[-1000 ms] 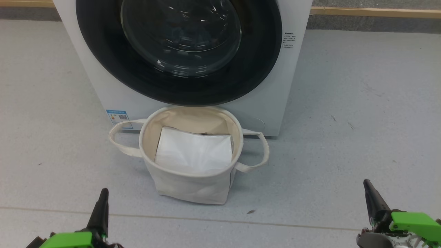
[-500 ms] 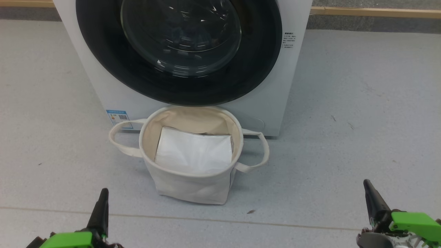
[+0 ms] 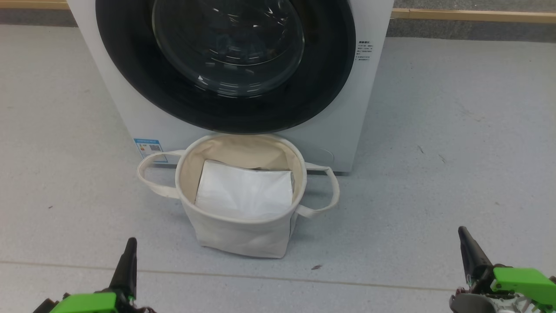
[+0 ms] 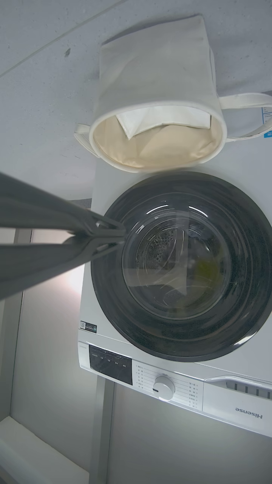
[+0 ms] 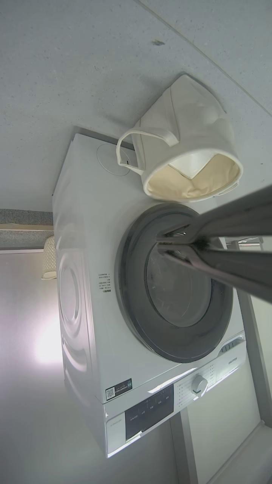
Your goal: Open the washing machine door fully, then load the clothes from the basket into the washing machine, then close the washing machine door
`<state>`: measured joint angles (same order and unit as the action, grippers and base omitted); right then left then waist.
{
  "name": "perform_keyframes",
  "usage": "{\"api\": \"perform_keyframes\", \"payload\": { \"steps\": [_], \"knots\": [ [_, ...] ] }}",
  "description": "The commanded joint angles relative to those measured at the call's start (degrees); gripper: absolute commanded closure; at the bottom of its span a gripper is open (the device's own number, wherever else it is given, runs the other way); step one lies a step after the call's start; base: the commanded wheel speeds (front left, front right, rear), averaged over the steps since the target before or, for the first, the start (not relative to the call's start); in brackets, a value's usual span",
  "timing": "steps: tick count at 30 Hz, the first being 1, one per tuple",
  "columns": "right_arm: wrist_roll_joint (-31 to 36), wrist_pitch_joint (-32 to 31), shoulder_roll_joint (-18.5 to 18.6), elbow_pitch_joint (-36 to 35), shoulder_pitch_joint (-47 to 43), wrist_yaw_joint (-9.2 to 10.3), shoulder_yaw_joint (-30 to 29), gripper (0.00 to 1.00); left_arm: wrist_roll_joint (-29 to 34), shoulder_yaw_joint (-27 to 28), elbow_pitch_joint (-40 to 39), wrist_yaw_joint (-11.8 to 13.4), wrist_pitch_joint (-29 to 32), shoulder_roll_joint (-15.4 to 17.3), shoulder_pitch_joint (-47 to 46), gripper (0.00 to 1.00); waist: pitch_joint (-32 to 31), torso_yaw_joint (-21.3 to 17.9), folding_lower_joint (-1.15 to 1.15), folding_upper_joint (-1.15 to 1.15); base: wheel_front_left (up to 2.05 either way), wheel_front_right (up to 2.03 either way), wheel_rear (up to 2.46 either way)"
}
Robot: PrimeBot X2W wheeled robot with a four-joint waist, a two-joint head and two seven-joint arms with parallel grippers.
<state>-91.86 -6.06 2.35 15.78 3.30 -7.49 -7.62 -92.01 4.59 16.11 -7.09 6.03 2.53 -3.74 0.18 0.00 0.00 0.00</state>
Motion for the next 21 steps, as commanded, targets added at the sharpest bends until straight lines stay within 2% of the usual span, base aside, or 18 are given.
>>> {"api": "perform_keyframes", "payload": {
  "steps": [1,21],
  "knots": [
    [-0.3,-0.4,0.5,-1.8,2.9,0.00,1.1,1.00,-0.2,1.9,-2.1,-0.4,0.5,0.3,-2.4,1.00,0.0,0.0,0.00,0.00,0.00,0.00,0.00],
    [-0.3,-0.4,0.5,-1.8,2.9,0.00,1.1,1.00,-0.2,1.9,-2.1,-0.4,0.5,0.3,-2.4,1.00,0.0,0.0,0.00,0.00,0.00,0.00,0.00]
  ]
}}
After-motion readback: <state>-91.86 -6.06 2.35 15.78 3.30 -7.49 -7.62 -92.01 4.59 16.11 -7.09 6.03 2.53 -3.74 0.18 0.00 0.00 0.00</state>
